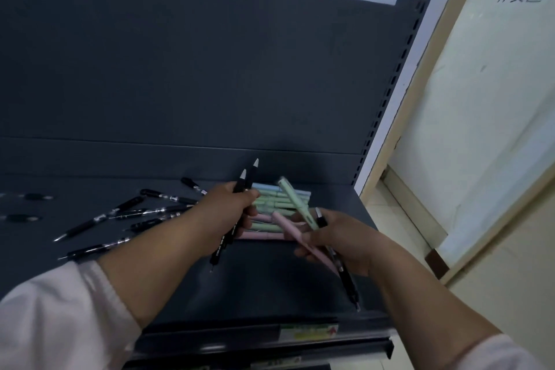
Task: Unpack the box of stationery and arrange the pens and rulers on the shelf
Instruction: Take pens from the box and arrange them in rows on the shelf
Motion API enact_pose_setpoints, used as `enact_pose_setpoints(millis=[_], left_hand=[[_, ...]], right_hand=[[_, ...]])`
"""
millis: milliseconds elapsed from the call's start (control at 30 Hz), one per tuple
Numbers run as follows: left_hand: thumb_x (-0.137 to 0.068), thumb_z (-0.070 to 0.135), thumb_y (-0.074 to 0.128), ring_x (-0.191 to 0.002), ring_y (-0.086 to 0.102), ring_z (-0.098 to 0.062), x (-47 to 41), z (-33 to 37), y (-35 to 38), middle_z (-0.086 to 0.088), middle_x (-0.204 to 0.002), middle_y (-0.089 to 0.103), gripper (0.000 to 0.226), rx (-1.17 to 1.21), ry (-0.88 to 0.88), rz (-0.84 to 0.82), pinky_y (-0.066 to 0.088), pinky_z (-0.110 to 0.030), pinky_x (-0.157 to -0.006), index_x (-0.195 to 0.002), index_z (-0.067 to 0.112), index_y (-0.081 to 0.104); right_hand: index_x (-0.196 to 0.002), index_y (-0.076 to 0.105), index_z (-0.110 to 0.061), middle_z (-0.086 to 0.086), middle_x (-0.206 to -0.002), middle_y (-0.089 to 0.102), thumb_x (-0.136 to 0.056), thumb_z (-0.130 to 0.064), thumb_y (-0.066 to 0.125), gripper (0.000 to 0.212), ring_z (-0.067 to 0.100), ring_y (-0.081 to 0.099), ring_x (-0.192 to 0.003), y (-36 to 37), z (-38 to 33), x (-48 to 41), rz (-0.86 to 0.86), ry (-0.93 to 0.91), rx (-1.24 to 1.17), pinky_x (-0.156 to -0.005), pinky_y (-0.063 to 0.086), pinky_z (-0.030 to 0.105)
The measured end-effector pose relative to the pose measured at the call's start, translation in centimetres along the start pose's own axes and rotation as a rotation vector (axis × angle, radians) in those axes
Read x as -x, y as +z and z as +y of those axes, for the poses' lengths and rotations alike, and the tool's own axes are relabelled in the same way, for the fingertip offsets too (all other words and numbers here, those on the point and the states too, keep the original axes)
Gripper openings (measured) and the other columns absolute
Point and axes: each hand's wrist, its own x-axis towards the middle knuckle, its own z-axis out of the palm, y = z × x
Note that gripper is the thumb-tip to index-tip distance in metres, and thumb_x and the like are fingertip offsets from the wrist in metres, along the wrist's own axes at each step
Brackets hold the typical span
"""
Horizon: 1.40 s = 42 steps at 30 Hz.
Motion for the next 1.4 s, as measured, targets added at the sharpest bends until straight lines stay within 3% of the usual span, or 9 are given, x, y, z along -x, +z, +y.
enact_pose_setpoints(millis=[233,367,567,833,900,967,1233,1333,1400], left_hand=[[-0.085,0.025,0.069,-0.052,0.043,-0.012,-0.8,-0.2,0.4,-0.002,-0.072,0.056,0.018,0.021,-0.037,0.018,0.037,-0.023,-0.045,-0.097,0.012,0.064],[-0.087,0.013,0.066,-0.051,0.045,-0.011,-1.0,-0.5,0.5,-0.003,-0.070,0.060,0.005,-0.018,-0.057,-0.022,0.038,-0.017,-0.040,-0.090,0.010,0.063],[-0.090,0.012,0.061,-0.041,0.044,-0.008,-2.1,-2.2,-0.4,-0.003,-0.065,0.058,0.002,-0.075,-0.111,0.017,0.032,-0.017,-0.040,-0.091,0.010,0.060],[-0.087,0.007,0.063,-0.050,0.046,-0.011,-2.9,-3.8,-0.7,-0.005,-0.070,0.061,0.009,-0.185,-0.144,-0.011,0.032,-0.018,-0.043,-0.085,0.014,0.059],[-0.085,0.006,0.066,-0.049,0.046,-0.011,-3.0,-3.9,-0.6,-0.004,-0.069,0.059,0.011,-0.220,-0.127,-0.006,0.032,-0.018,-0.041,-0.086,0.014,0.059],[-0.084,0.005,0.067,-0.049,0.046,-0.012,-3.1,-4.1,-0.6,-0.003,-0.067,0.058,0.012,-0.249,-0.112,0.005,0.031,-0.018,-0.039,-0.086,0.014,0.059],[-0.082,0.004,0.069,-0.050,0.045,-0.013,-3.1,-4.2,-1.0,-0.005,-0.068,0.058,0.012,-0.309,-0.072,0.041,0.031,-0.017,-0.039,-0.085,0.012,0.060],[-0.082,0.002,0.069,-0.050,0.044,-0.012,-2.7,-4.1,-0.8,-0.006,-0.068,0.055,0.013,-0.322,-0.068,0.021,0.030,-0.013,-0.036,-0.085,0.011,0.060],[-0.081,0.000,0.069,-0.052,0.044,-0.012,-2.5,-4.1,-0.4,-0.004,-0.067,0.053,0.015,-0.328,-0.064,0.000,0.031,-0.012,-0.034,-0.085,0.009,0.059]], right_hand=[[-0.104,0.061,-0.011,0.006,-0.096,0.066,-0.087,0.007,0.056,0.025,0.018,0.068,-0.077,-0.4,-0.2,-1.0,-0.173,-0.037,0.212,-0.073,0.053,0.030],[-0.103,0.061,-0.011,0.004,-0.096,0.066,-0.086,0.007,0.058,0.025,0.018,0.068,-0.078,-0.5,0.0,-1.5,-0.182,-0.020,0.262,-0.070,0.053,0.028],[-0.116,0.054,-0.004,0.011,-0.100,0.060,-0.087,0.009,0.057,0.032,0.016,0.069,-0.075,-3.5,0.9,-1.1,-0.104,0.085,0.255,-0.063,0.056,0.022],[-0.119,0.057,-0.017,0.011,-0.095,0.070,-0.092,0.003,0.051,0.034,0.015,0.062,-0.069,-6.6,0.7,0.0,-0.010,0.195,0.332,-0.064,0.051,0.029],[-0.113,0.059,-0.016,0.008,-0.086,0.067,-0.094,-0.005,0.052,0.024,0.013,0.056,-0.059,-6.2,0.4,-0.1,0.028,0.187,0.382,-0.054,0.045,0.026],[-0.103,0.062,-0.015,0.005,-0.079,0.065,-0.094,-0.009,0.052,0.015,0.013,0.054,-0.058,-5.8,0.1,-0.4,0.074,0.178,0.397,-0.054,0.044,0.025],[-0.097,0.065,-0.017,0.004,-0.093,0.073,-0.087,-0.012,0.059,0.012,0.022,0.064,-0.090,-5.7,-0.6,-1.5,0.299,0.174,0.493,-0.081,0.048,0.033],[-0.098,0.064,-0.015,-0.001,-0.083,0.075,-0.092,-0.011,0.054,0.012,0.014,0.061,-0.077,-5.3,-1.0,-1.1,0.296,0.097,0.299,-0.068,0.044,0.027],[-0.097,0.065,-0.021,-0.006,-0.086,0.074,-0.092,-0.018,0.058,0.010,0.012,0.060,-0.077,-4.5,-1.2,-0.7,0.235,-0.005,0.316,-0.067,0.042,0.027]])
